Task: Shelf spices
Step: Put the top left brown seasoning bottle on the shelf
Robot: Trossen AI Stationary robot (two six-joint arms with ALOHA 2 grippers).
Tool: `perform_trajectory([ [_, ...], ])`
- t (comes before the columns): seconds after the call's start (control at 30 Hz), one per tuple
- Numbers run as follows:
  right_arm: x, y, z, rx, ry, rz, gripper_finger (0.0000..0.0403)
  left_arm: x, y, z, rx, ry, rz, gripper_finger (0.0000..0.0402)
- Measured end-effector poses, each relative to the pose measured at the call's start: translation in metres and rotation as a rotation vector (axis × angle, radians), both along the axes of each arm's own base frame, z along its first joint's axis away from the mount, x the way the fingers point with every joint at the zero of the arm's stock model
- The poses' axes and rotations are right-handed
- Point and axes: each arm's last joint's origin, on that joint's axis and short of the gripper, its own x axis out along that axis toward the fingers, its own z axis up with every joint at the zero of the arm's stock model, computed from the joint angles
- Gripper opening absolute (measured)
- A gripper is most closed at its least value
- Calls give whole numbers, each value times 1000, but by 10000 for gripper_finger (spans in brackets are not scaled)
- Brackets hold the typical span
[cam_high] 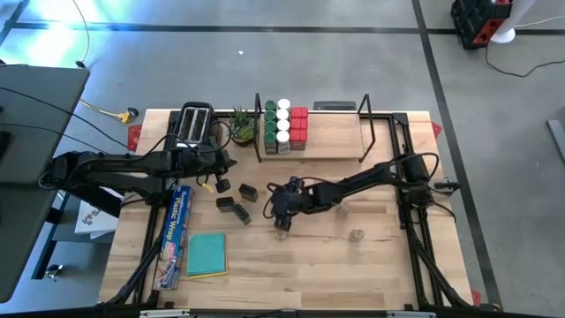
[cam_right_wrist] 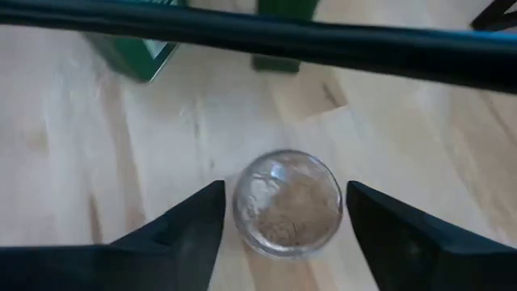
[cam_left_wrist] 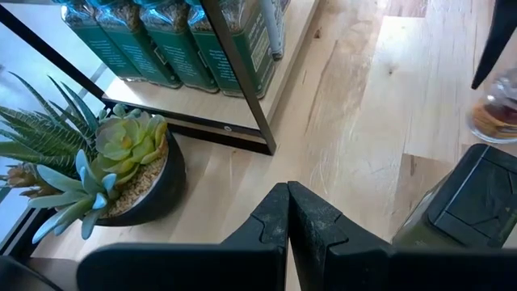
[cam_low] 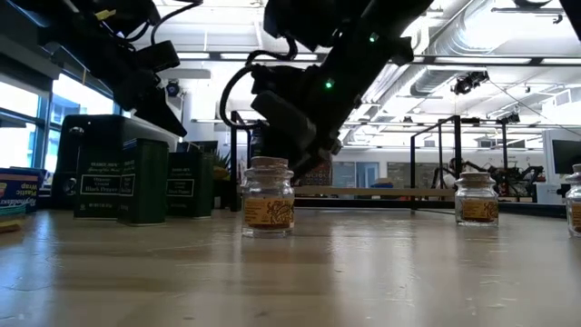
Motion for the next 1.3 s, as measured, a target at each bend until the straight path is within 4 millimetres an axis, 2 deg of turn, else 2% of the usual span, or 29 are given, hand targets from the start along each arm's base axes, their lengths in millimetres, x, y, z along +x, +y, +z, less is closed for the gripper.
perform_trajectory([
  [0.23, 2, -9, 1, 57, 0, 18, 165, 0, 0, 0, 0, 0, 0, 0],
  [0.33, -2, -9, 9, 43, 5, 42, 161, 0, 0, -1, 0, 0, 0, 0],
  [0.5, -19, -13, 55, -15, -17, 46, 161, -4, -1, -11, -12, 26, 6, 0],
  [0.67, -60, -31, 110, -155, 35, -12, 161, -5, -1, -15, -23, 28, 15, 0],
  [0.8, -97, -68, 149, -221, 60, -110, 161, -4, -1, -15, -21, 18, 15, 0],
  [0.93, -121, -117, 167, -222, 86, -167, 161, -2, 0, -12, -14, -15, 13, 0],
  [1.1, -129, -188, 154, -149, 125, -172, 161, 1, 0, -8, -9, -65, 15, 0],
  [1.3, -122, -268, 114, -91, 56, -168, 161, 7, 0, 1, 13, -179, -30, 0],
])
